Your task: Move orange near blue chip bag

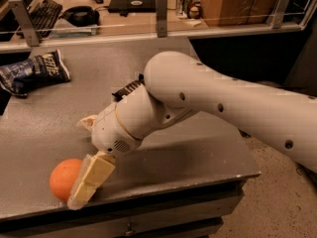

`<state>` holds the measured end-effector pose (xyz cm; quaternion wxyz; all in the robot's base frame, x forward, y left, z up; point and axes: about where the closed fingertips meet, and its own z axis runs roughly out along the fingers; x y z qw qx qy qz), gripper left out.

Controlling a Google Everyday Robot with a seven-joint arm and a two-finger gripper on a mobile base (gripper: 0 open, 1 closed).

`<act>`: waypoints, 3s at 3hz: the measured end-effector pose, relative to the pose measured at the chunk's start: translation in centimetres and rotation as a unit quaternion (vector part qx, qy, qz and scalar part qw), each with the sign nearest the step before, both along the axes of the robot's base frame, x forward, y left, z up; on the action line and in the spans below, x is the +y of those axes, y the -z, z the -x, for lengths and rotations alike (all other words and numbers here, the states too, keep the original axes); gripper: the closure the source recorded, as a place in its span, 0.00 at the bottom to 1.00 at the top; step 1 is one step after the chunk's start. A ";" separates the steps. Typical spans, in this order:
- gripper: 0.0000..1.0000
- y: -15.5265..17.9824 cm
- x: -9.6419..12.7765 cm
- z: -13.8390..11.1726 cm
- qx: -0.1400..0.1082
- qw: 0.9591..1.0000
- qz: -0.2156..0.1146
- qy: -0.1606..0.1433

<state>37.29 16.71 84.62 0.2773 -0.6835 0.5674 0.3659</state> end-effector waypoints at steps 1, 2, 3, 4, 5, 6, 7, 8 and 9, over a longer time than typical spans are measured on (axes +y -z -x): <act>0.00 -0.8 1.1 2.1 0.004 1.000 -0.017 -0.022; 0.16 -0.5 1.8 3.8 0.012 0.999 -0.027 -0.034; 0.39 0.0 2.1 4.8 0.018 0.998 -0.035 -0.039; 0.63 -0.2 1.9 4.8 0.013 0.999 -0.036 -0.039; 0.94 -4.0 -0.3 1.1 -0.044 0.999 -0.025 -0.008; 1.00 -8.6 -2.3 -2.1 -0.099 0.994 -0.022 0.029; 1.00 -9.5 -2.5 -2.6 -0.109 0.993 -0.024 0.033; 1.00 -10.1 -1.6 -4.4 -0.131 0.991 -0.032 0.025; 1.00 -10.7 -0.3 -8.9 -0.156 0.987 -0.038 0.016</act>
Offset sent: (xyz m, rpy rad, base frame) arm -0.0560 0.0243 -0.0023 0.0835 0.0549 0.0897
